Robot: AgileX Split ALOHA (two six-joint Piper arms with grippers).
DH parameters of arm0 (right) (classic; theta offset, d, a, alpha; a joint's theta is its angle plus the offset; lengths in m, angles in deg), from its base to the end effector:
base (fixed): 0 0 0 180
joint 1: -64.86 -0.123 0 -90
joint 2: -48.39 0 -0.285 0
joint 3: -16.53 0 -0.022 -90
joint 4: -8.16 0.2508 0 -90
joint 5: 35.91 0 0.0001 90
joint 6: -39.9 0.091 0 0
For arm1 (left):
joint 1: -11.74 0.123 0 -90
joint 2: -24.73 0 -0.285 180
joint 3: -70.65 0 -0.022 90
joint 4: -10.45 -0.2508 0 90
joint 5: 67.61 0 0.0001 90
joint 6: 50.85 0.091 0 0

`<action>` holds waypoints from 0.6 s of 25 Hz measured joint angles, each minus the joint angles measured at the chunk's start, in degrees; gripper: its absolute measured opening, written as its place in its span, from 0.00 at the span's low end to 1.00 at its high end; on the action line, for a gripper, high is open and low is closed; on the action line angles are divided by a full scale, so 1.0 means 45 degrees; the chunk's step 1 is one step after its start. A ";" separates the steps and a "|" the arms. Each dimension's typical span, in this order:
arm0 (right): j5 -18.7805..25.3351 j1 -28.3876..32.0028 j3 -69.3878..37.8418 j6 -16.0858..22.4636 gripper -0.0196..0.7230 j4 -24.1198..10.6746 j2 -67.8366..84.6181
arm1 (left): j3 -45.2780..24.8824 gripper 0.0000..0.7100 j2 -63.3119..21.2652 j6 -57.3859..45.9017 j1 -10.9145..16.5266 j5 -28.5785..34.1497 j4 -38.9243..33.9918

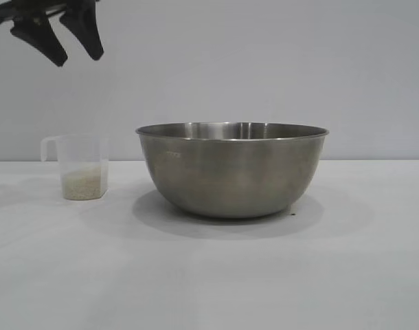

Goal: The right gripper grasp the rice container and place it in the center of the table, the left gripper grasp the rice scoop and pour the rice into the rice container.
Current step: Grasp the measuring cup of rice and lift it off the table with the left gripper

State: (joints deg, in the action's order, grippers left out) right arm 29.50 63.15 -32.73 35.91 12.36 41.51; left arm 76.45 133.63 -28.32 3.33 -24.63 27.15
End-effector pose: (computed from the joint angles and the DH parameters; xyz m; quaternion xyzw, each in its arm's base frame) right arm -0.0097 0.0058 0.2676 -0.0463 0.8709 0.0268 0.4885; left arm 0.3860 -0.0751 0.2842 0.1823 0.9315 -0.0893 0.3019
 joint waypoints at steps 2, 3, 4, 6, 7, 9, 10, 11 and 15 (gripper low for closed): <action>0.0000 0.0000 0.0000 0.0000 0.77 0.0000 0.0000 | 0.0000 0.65 -0.0140 -0.0373 0.0000 0.0609 -0.0338; 0.0000 0.0000 0.0000 0.0000 0.77 0.0000 0.0000 | 0.0000 0.65 -0.0267 -0.0628 0.0000 0.0784 -0.0489; 0.0000 0.0000 0.0000 0.0000 0.77 0.0000 0.0000 | 0.0000 0.65 -0.0401 -0.0791 0.0000 0.0909 -0.0659; 0.0000 0.0000 0.0000 0.0000 0.77 0.0000 0.0000 | 0.0000 0.65 -0.0869 -0.1085 0.0000 0.1025 -0.0965; 0.0000 0.0000 0.0000 0.0000 0.77 0.0000 0.0000 | 0.0000 0.65 -0.1103 -0.1206 0.0000 0.1085 -0.1110; 0.0000 0.0000 0.0000 0.0000 0.77 0.0000 0.0000 | 0.0000 0.65 -0.1696 -0.1427 0.0000 0.1313 -0.1346; 0.0000 0.0000 0.0000 0.0000 0.77 0.0000 0.0000 | 0.0000 0.65 -0.1976 -0.1570 0.0000 0.1502 -0.1404; 0.0000 0.0000 0.0000 0.0000 0.77 0.0000 0.0000 | 0.0000 0.65 -0.2194 -0.1673 0.0000 0.1751 -0.1461; 0.0000 0.0000 0.0000 0.0000 0.77 0.0000 0.0000 | 0.0000 0.65 -0.2981 -0.2183 0.0000 0.2678 -0.1583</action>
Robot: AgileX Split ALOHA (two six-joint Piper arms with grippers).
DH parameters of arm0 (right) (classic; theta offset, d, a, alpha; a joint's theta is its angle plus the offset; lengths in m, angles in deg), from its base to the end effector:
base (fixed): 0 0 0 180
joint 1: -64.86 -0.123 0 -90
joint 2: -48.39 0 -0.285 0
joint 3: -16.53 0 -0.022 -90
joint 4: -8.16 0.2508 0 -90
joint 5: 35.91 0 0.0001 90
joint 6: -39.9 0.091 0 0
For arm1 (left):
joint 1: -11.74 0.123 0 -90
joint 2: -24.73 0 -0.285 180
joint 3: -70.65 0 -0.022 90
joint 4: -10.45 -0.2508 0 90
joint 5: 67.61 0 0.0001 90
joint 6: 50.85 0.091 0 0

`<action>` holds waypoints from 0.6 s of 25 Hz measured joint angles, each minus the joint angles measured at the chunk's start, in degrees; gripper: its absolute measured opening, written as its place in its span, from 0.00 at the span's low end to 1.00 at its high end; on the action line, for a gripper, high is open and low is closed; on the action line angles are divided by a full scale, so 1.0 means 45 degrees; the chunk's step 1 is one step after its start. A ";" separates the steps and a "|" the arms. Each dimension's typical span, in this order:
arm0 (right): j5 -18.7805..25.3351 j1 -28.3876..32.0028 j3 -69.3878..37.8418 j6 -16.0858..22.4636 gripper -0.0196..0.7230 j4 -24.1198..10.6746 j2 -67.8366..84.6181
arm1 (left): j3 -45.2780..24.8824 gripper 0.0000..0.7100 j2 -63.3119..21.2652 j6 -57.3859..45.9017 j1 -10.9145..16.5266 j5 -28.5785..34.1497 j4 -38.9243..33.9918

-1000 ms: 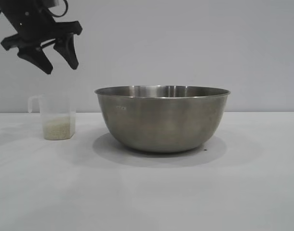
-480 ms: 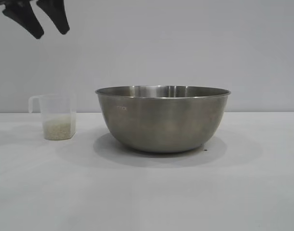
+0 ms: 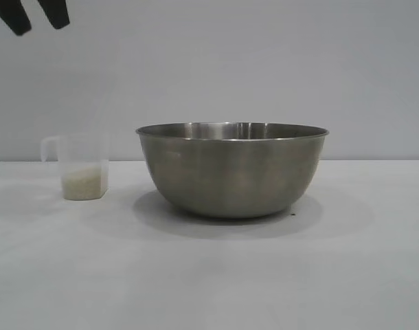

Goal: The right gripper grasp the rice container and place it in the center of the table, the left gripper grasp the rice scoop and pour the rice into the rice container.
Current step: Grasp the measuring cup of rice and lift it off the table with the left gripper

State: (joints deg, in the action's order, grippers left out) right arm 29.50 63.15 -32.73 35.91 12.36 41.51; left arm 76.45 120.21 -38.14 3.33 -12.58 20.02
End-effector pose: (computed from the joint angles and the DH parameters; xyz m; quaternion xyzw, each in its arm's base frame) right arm -0.0097 0.0058 0.2676 -0.0463 0.8709 0.0268 0.4885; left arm 0.3250 -0.0606 0.3568 0.1496 0.9381 -0.0682 0.3048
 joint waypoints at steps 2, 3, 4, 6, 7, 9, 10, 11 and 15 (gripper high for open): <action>0.0000 0.0000 0.0000 0.0000 0.77 0.0000 0.0000 | -0.0152 0.65 -0.0364 -0.0104 0.0000 0.0203 -0.0027; 0.0000 0.0000 0.0000 0.0000 0.77 0.0000 0.0000 | -0.0354 0.65 -0.0511 -0.0112 0.0000 0.0265 -0.0027; 0.0000 0.0000 0.0000 0.0000 0.77 0.0000 0.0000 | -0.0565 0.65 -0.0701 -0.0135 0.0000 0.0295 -0.0027; 0.0000 0.0000 0.0000 0.0000 0.77 0.0000 0.0000 | -0.1250 0.65 -0.1035 -0.0135 0.0000 0.0295 -0.0002; 0.0000 0.0000 0.0000 0.0000 0.77 0.0000 0.0000 | -0.1573 0.65 -0.1226 -0.0135 0.0000 0.0295 0.0060; 0.0000 0.0000 0.0000 0.0000 0.77 0.0000 0.0000 | -0.2431 0.65 -0.1680 -0.0135 0.0000 -0.0028 0.0210; 0.0000 0.0000 0.0000 0.0000 0.77 0.0000 0.0000 | -0.2881 0.65 -0.1898 -0.0135 0.0000 -0.0327 0.0366; 0.0000 0.0000 0.0000 0.0000 0.77 0.0000 0.0000 | -0.3271 0.59 -0.2192 -0.0135 0.0000 -0.0717 0.0448; 0.0000 0.0000 0.0000 0.0000 0.77 0.0000 0.0000 | -0.5238 0.61 -0.3400 -0.0135 0.0000 -0.2327 0.0696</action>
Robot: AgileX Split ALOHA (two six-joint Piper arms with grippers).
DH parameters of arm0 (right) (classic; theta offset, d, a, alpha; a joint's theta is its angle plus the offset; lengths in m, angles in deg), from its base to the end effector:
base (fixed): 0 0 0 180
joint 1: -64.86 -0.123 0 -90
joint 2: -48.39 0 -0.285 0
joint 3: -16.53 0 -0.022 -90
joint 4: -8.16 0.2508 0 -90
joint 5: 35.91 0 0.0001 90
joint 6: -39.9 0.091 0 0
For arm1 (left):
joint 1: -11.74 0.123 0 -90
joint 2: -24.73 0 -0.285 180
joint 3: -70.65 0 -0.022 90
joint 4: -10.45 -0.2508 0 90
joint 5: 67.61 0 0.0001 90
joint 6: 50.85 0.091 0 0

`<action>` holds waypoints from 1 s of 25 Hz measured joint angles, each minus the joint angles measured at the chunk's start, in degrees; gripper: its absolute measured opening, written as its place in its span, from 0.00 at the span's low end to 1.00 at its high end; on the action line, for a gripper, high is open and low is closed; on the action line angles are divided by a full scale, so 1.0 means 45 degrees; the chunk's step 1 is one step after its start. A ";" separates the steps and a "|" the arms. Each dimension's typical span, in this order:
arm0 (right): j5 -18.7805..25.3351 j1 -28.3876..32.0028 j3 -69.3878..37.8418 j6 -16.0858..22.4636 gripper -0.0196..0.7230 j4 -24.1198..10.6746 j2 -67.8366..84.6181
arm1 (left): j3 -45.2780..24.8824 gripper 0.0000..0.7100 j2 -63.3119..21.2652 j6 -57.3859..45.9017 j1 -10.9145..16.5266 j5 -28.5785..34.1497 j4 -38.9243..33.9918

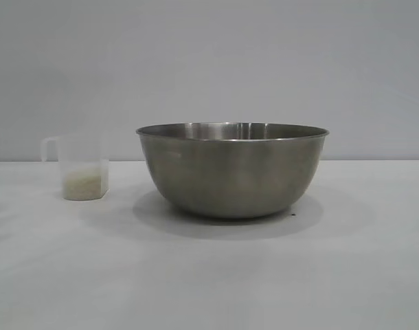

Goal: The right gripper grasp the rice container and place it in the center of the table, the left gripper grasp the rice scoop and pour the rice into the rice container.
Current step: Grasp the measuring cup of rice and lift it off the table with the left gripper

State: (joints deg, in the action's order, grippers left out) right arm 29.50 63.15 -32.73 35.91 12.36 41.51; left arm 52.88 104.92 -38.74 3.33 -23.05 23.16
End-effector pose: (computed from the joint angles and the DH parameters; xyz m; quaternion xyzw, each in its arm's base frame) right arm -0.0097 0.0058 0.2676 -0.0463 0.8709 0.0268 0.4885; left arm 0.2535 -0.0517 0.3202 0.1187 0.9350 -0.0885 0.3223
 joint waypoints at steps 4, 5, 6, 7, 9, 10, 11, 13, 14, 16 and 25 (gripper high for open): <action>0.0000 0.0000 0.0000 0.0000 0.77 0.0000 0.0000 | -0.2173 0.61 -0.1031 0.0000 0.0000 -0.1661 0.0030; 0.0000 0.0000 0.0000 0.0000 0.77 0.0000 0.0000 | -0.2720 0.61 -0.1234 0.0000 0.0000 -0.2098 0.0030; 0.0000 0.0000 0.0000 0.0000 0.77 0.0000 0.0000 | -0.3158 0.61 -0.1469 0.0000 0.0000 -0.2521 0.0030; 0.0000 0.0000 0.0000 0.0000 0.77 0.0000 0.0000 | -0.3658 0.61 -0.1694 0.0059 0.0000 -0.2992 0.0042; 0.0000 0.0000 0.0000 0.0000 0.77 0.0000 0.0000 | -0.4579 0.61 -0.2059 0.0197 0.0000 -0.3840 0.0062; 0.0000 0.0000 0.0000 0.0000 0.77 0.0000 0.0000 | -0.4938 0.61 -0.2239 0.0247 0.0000 -0.4310 0.0093; 0.0000 0.0000 0.0000 0.0000 0.77 0.0000 0.0000 | -0.5348 0.61 -0.2399 0.0338 0.0000 -0.4686 0.0187; 0.0000 0.0000 0.0000 0.0000 0.77 0.0000 0.0000 | -0.6042 0.61 -0.2665 0.0396 0.0000 -0.5577 0.0443; 0.0000 0.0000 0.0000 0.0000 0.77 0.0000 0.0000 | -0.6366 0.61 -0.2788 0.0423 0.0000 -0.5992 0.0646; 0.0000 0.0000 0.0000 0.0000 0.77 0.0000 0.0000 | -0.6960 0.61 -0.3023 0.0447 0.0000 -0.6765 0.1007; 0.0000 0.0000 0.0000 0.0000 0.77 0.0000 0.0000 | -0.8740 0.61 -0.3311 0.0450 -0.1543 -1.0614 0.1475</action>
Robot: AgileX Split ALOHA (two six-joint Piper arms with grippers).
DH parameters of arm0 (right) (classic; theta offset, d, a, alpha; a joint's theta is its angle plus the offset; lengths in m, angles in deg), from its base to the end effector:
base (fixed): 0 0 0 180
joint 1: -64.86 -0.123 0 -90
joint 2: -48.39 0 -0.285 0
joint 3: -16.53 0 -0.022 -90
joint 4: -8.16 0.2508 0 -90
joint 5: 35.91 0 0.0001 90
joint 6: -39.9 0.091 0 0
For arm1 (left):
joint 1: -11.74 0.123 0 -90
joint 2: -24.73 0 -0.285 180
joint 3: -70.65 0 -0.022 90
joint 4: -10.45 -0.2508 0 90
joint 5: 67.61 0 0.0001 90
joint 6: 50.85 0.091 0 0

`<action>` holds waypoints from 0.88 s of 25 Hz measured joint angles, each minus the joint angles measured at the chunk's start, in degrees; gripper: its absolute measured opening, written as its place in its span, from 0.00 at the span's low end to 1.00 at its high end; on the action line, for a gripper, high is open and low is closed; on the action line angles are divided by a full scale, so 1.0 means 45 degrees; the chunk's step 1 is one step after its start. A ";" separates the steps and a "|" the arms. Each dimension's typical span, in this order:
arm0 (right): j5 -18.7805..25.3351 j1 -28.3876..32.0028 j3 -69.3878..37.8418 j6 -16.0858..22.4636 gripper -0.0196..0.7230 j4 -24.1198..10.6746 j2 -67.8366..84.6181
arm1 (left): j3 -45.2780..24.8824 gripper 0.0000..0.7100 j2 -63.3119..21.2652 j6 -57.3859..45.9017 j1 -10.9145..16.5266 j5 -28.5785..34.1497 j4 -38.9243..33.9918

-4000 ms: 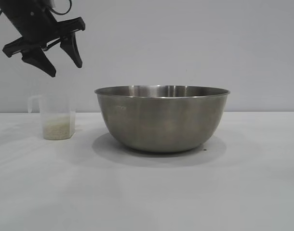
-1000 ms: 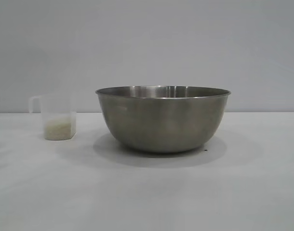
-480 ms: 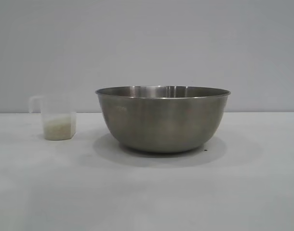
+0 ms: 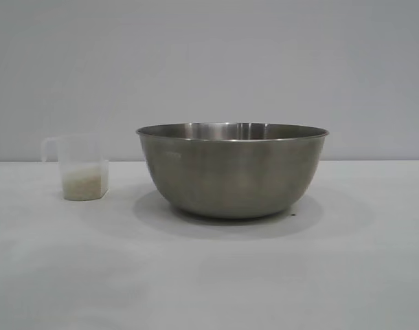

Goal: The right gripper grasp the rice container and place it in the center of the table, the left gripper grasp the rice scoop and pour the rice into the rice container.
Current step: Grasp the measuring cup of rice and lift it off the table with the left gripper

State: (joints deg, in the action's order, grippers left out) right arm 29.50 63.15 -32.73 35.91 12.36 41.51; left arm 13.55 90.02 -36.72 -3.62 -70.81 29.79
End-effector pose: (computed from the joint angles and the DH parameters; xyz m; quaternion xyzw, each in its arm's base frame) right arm -0.0097 0.0058 0.2676 -0.0463 0.8709 0.0268 0.4885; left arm 0.1775 -0.0471 0.2214 0.0719 0.8602 -0.0821 0.4981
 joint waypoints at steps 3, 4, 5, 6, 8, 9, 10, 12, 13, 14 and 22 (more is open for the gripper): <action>0.0000 0.0000 0.0000 0.0000 0.77 0.0000 0.0000 | -0.0688 0.61 0.0000 0.0000 -0.0375 -0.1442 0.0127; 0.0000 0.0000 0.0000 0.0000 0.77 0.0000 0.0000 | -0.0884 0.61 0.0000 -0.0066 -0.0429 -0.1798 0.0146; 0.0000 0.0000 0.0000 0.0000 0.77 0.0000 0.0000 | -0.1076 0.61 0.0000 -0.0119 -0.0459 -0.2280 0.0146; 0.0000 0.0000 0.0000 0.0000 0.77 0.0000 0.0000 | -0.1246 0.61 0.0000 -0.0149 -0.0459 -0.2808 0.0146; 0.0000 0.0000 0.0000 0.0000 0.77 0.0000 0.0000 | -0.1596 0.61 0.0162 -0.0201 -0.0459 -0.3760 0.0156; 0.0000 0.0000 0.0000 0.0000 0.77 0.0000 0.0000 | -0.1712 0.61 0.0357 -0.0314 -0.0459 -0.4234 0.0156; 0.0000 0.0000 0.0000 0.0000 0.77 0.0000 0.0000 | -0.1811 0.61 0.0628 -0.0438 -0.0459 -0.4652 0.0126; 0.0000 0.0000 0.0000 0.0000 0.77 0.0000 0.0000 | -0.1944 0.61 0.1297 -0.0831 -0.0459 -0.5410 -0.0328; 0.0000 0.0000 0.0000 0.0000 0.77 0.0000 0.0000 | -0.2007 0.61 0.1735 -0.1138 -0.0459 -0.5849 -0.0806; 0.0000 0.0000 0.0000 0.0000 0.77 0.0000 0.0000 | -0.2055 0.61 0.2210 -0.1390 -0.0459 -0.6358 -0.1242; 0.0000 0.0000 0.0000 0.0000 0.77 0.0000 0.0000 | -0.2135 0.61 0.5893 -0.2195 -0.0459 -1.1001 -0.2492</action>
State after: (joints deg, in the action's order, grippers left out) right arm 29.50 63.15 -32.73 35.91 12.36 41.51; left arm 3.94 116.54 -46.60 -5.68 -120.32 18.58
